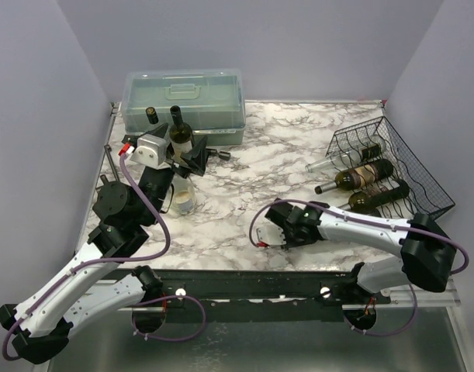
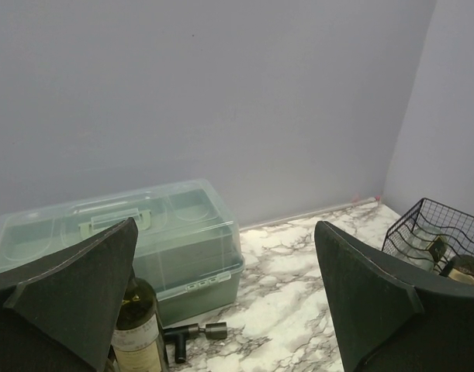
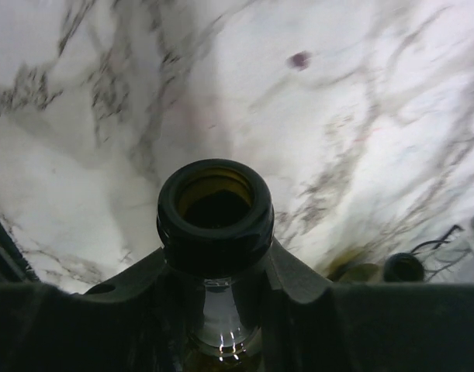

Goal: Put the wine bottle on the wine rack

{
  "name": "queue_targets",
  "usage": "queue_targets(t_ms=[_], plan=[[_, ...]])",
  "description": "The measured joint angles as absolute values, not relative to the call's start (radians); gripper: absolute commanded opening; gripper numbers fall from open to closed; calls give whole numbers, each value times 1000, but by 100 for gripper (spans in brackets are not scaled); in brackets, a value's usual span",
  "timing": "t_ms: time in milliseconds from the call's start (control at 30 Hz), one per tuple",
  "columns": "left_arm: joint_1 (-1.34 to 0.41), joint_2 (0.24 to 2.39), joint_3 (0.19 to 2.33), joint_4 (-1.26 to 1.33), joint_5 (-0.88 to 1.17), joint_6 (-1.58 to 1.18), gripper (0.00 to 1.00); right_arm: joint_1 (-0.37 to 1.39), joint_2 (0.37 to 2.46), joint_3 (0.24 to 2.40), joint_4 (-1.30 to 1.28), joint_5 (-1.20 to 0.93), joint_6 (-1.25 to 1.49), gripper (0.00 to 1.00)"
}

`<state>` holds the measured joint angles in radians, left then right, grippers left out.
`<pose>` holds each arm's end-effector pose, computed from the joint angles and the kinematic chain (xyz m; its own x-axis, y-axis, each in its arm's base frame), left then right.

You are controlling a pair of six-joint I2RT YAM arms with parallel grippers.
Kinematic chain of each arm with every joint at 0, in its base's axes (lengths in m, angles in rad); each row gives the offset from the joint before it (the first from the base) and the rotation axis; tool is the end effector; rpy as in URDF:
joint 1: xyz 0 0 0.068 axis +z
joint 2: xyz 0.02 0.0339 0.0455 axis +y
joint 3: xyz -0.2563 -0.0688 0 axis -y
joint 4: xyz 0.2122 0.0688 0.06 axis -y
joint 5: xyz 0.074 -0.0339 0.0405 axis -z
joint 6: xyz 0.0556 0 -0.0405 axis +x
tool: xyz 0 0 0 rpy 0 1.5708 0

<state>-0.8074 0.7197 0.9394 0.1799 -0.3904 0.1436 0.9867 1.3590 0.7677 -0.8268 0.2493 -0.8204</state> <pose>0.1099 -0.0842 0.4360 0.3271 -0.1504 -0.9329 0.3829 0.9237 -0.0147 0.1191 0.1553 0.1692 0.2045 -0.9760 0.0746 -0.9358 -0.2173 -0.2775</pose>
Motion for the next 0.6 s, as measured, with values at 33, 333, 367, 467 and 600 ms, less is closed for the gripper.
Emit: queue_targets(t_ms=[33, 333, 367, 467, 600], plan=[[-807, 719, 939, 180, -391, 144, 98, 986, 1377, 804, -832, 245, -819, 1], [-807, 712, 939, 186, -394, 155, 98, 983, 1425, 1095, -846, 171, -783, 1], [-807, 712, 939, 186, -394, 155, 98, 984, 1423, 1095, -848, 171, -780, 1], [-807, 713, 938, 186, -394, 155, 98, 983, 1422, 1087, -868, 179, -770, 1], [-807, 717, 934, 187, -394, 155, 98, 983, 1393, 1047, -838, 220, -752, 0]])
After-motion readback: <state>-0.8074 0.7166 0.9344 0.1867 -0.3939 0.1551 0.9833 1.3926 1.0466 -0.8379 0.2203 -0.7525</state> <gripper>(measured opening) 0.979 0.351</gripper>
